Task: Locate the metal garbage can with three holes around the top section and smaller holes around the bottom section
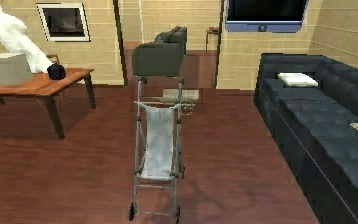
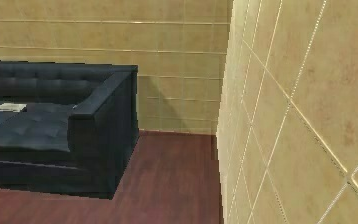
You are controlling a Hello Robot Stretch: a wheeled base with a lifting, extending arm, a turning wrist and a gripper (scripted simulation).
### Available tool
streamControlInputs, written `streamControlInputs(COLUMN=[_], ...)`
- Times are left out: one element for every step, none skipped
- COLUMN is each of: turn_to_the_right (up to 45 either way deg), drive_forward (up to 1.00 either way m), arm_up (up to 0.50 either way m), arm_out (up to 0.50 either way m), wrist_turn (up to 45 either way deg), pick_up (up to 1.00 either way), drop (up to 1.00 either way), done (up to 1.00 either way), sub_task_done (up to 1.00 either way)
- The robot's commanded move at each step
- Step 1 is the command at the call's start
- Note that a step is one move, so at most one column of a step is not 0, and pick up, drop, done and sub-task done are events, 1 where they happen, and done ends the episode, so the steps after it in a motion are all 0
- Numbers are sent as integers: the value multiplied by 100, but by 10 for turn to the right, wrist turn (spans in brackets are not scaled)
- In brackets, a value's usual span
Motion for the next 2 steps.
streamControlInputs(turn_to_the_right=[60, 0], drive_forward=[0, 15], arm_up=[0, 0], arm_out=[0, 0], wrist_turn=[0, 0], pick_up=[0, 0], drop=[0, 0], done=[0, 0], sub_task_done=[0, 0])
